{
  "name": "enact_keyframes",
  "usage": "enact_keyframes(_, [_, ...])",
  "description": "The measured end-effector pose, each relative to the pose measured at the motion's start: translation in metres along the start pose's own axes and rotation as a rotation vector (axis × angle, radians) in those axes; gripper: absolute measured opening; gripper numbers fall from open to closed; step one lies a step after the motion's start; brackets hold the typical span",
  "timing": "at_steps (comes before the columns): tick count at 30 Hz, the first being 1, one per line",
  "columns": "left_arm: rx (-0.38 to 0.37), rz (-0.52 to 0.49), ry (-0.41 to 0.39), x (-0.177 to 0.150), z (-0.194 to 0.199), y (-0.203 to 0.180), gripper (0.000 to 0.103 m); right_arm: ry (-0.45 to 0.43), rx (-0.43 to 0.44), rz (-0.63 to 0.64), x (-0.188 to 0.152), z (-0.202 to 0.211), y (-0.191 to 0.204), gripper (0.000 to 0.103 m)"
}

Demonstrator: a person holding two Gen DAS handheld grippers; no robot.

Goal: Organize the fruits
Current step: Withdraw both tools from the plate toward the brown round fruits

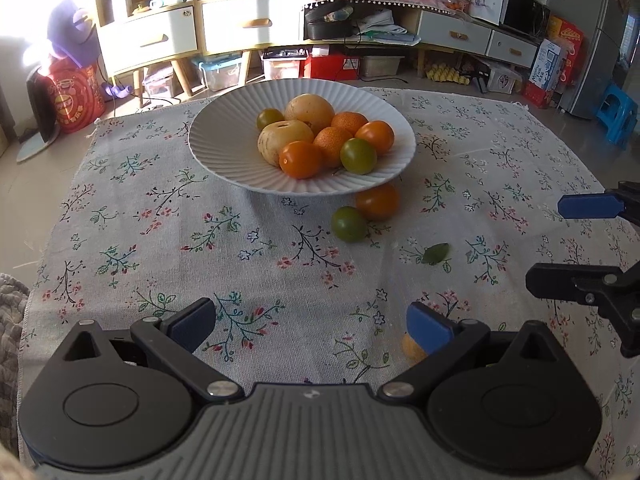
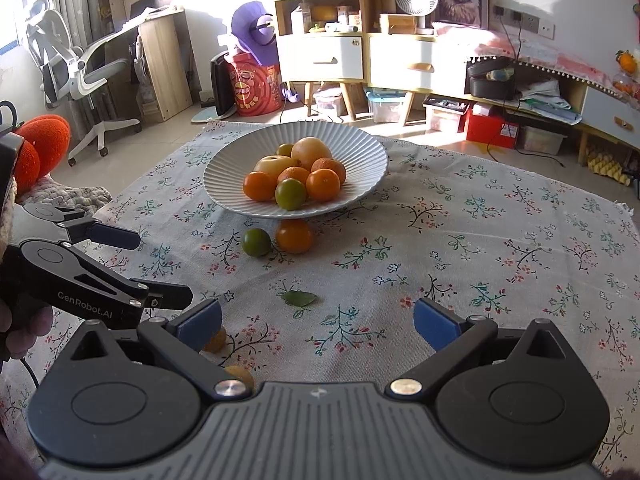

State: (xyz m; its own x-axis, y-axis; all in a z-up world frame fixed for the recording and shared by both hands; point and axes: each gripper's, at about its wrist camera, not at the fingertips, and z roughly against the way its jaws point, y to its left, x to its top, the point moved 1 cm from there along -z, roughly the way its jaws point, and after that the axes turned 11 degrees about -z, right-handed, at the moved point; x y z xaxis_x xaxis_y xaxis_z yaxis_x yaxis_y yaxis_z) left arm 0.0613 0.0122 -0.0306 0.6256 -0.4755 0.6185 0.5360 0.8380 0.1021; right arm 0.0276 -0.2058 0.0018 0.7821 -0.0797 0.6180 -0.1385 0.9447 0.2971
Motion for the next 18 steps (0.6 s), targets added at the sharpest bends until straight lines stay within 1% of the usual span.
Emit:
enact_keyframes(7, [-0.009, -0.051, 0.0, -0.017, 0.001, -0.008, 0.101, 0.02, -0.023, 0.078, -0.019, 0.004, 0.004, 0.102])
enact_keyframes(12, [-0.054, -0.063, -0.024, -0.024, 0.001, -0.014, 0.101, 0.031, -0.042, 0.133, -0.026, 0.003, 0.007, 0.102])
enact_keyframes(16, [-0.066, -0.105, -0.053, -0.025, 0.0, -0.024, 0.101, 0.044, -0.036, 0.148, -0.028, 0.001, 0.009, 0.102])
enact_keyframes(18, [-0.068, -0.128, -0.068, -0.025, -0.001, -0.029, 0.098, 0.055, -0.031, 0.155, -0.03, 0.0, 0.01, 0.102])
